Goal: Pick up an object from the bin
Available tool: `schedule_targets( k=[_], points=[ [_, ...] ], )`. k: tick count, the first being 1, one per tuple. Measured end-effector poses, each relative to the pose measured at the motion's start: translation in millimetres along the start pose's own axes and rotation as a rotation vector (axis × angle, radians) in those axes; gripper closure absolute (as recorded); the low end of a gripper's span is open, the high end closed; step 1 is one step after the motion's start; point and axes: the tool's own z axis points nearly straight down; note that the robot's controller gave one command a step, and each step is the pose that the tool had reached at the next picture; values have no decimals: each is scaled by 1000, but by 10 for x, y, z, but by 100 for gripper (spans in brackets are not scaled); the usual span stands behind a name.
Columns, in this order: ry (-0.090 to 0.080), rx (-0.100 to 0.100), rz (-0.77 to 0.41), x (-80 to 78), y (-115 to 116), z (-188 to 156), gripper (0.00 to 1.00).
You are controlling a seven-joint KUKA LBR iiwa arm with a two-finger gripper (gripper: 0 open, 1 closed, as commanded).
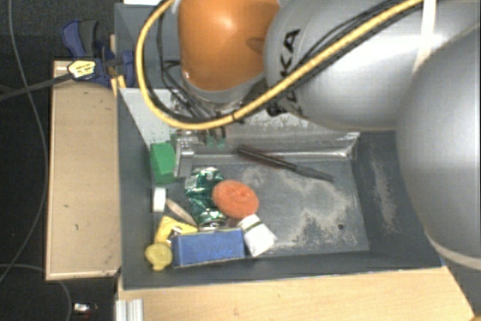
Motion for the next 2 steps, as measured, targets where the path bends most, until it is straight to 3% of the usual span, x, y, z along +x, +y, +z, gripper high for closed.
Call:
schedule_targets(
  k=[1, 2],
  points=[
    [-8, -1, 6, -20, -16, -50, 0],
    [-15, -3, -117, 166, -163, 279, 0]
  ],
)
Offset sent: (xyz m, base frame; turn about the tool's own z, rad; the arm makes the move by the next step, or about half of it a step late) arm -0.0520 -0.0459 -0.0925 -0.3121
